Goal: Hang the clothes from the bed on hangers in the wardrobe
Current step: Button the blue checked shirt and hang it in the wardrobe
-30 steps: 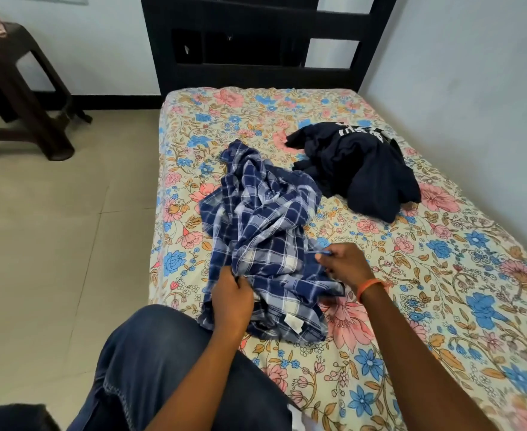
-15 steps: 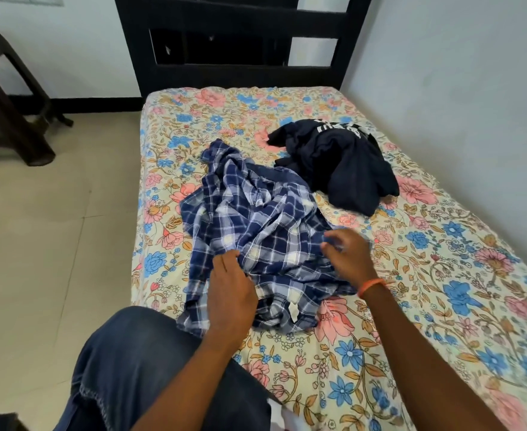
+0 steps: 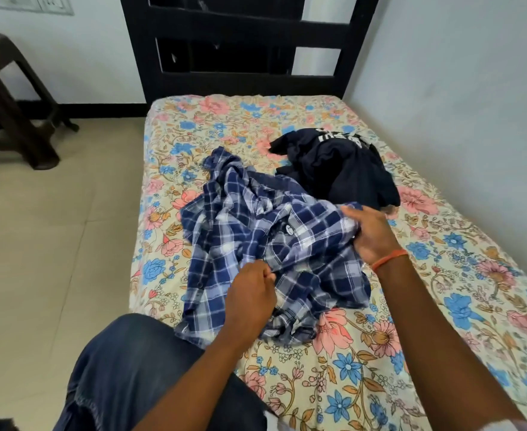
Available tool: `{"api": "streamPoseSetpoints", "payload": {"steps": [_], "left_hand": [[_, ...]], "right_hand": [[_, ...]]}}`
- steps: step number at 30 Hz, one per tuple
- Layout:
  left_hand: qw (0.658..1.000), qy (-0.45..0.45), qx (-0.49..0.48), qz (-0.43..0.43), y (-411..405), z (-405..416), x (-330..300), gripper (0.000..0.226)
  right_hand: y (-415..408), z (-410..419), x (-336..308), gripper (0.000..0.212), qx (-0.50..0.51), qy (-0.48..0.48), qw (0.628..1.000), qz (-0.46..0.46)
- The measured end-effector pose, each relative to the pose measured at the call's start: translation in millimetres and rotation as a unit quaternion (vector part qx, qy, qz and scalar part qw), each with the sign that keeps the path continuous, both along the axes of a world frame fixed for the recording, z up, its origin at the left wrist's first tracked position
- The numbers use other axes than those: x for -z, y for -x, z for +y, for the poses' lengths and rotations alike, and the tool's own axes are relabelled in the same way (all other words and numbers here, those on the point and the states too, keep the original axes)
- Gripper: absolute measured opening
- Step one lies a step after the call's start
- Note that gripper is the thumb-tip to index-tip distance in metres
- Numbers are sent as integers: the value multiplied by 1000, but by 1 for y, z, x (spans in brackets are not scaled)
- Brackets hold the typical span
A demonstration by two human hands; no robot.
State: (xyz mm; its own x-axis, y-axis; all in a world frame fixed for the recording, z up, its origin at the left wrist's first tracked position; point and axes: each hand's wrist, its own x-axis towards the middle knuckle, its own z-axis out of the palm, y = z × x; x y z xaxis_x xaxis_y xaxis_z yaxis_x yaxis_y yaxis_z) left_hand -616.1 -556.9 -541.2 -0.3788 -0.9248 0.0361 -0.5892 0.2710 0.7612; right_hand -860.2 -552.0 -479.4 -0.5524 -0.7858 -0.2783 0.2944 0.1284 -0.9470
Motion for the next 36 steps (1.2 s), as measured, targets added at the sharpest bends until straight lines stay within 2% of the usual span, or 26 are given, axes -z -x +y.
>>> {"api": "streamPoseSetpoints", "payload": {"steps": [2,5,7,8,10,11,13,14,15,16,17,20,21,23,24,27,30,32,34,36], "left_hand": [[999,-21,27,-10,14,3,-9,21],[993,-91,71,-14,29,5,-17,16],[990,-89,101,-31,31,4,-16,12],[990,-94,102,-25,29,4,-17,9],[990,-117,61,48,24,6,-22,8],[985,-135,17,106,19,7,-27,10],[942,-220,-53,246,9,9,-37,27],[922,-257,-67,283,4,8,-38,41],[917,-277,-67,280,-2,8,-37,56],[922,-286,-65,254,-8,7,-32,68],[922,-297,-71,239,-13,7,-26,69],[879,-368,-135,272,-22,7,-12,39],[865,-387,-144,285,-22,6,-9,33],[862,-387,-152,288,-19,3,-6,27],[862,-385,-159,288,-19,2,-6,25],[838,-405,-171,322,-20,-8,-9,32],[805,-440,-163,362,-18,-14,-14,37],[803,-450,-138,366,-12,-16,-17,42],[807,-442,-123,371,-5,-17,-26,36],[811,-432,-109,378,4,-22,-34,31]], "right_hand": [[-1,4,-28,27,-18,40,998,40],[-6,11,-63,20,-105,87,986,100],[-11,17,-77,27,-156,91,972,150],[-14,20,-80,31,-177,84,964,182],[-27,27,-72,39,-219,43,939,260],[-39,31,-64,47,-250,12,911,327],[-75,37,-37,56,-350,-12,798,490],[-94,40,-19,54,-410,-4,740,534],[-113,45,-1,50,-447,-7,705,550],[-127,48,14,47,-451,-15,698,556],[-136,51,26,45,-432,-31,694,575],[-144,58,49,54,-348,-68,655,667],[-144,60,54,61,-335,-78,664,664],[-142,63,62,64,-321,-111,722,603],[-140,64,66,63,-313,-133,734,588],[-131,66,78,66,-285,-207,706,614],[-134,61,84,66,-262,-218,732,589],[-138,52,80,50,-254,-219,712,617],[-121,36,70,30,-231,-220,672,669],[-88,16,47,17,-167,-231,652,703]]}}
